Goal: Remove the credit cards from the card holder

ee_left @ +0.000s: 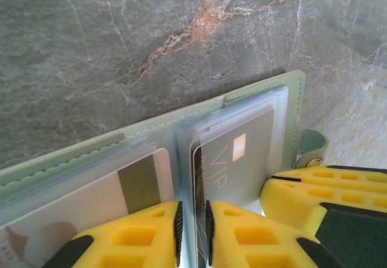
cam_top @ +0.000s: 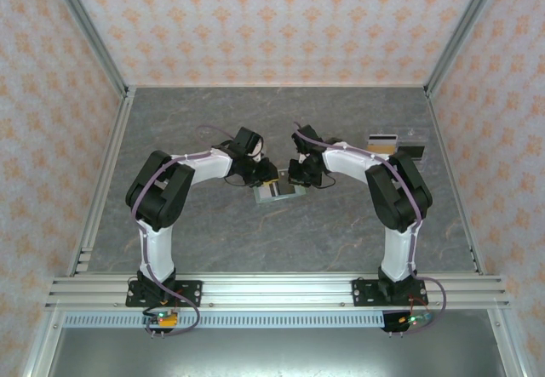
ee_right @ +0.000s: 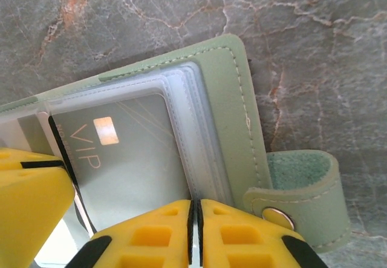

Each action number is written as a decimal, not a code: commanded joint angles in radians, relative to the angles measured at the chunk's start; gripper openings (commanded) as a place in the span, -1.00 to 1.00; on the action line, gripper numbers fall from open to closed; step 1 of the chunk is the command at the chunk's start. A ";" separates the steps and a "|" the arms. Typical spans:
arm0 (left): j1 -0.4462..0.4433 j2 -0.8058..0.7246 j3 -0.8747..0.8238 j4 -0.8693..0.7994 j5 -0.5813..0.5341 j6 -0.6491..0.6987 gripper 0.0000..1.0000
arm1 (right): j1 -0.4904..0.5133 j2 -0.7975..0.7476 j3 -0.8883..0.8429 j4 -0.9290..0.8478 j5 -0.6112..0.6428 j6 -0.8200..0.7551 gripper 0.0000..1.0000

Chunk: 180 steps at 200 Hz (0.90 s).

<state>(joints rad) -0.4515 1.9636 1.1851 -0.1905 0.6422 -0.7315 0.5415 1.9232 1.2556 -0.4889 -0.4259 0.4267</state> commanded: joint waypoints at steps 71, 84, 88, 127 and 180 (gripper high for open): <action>-0.012 0.035 0.019 -0.059 0.004 0.018 -0.73 | -0.003 0.019 -0.014 -0.016 -0.029 0.015 -0.79; -0.013 0.039 0.020 -0.049 0.022 0.018 -0.74 | -0.003 0.024 -0.010 -0.013 -0.033 0.015 -0.79; -0.012 0.039 0.021 -0.047 0.026 0.019 -0.74 | -0.003 0.026 -0.010 -0.013 -0.034 0.016 -0.79; -0.013 0.049 0.030 -0.019 0.073 0.026 -0.70 | -0.003 0.033 -0.007 -0.004 -0.044 0.015 -0.79; -0.013 0.054 0.043 0.014 0.135 0.027 -0.66 | -0.003 0.031 -0.009 0.002 -0.050 0.015 -0.79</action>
<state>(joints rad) -0.4503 1.9865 1.2053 -0.1963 0.6991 -0.7242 0.5358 1.9224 1.2472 -0.4828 -0.4606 0.4305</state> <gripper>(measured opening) 0.170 0.105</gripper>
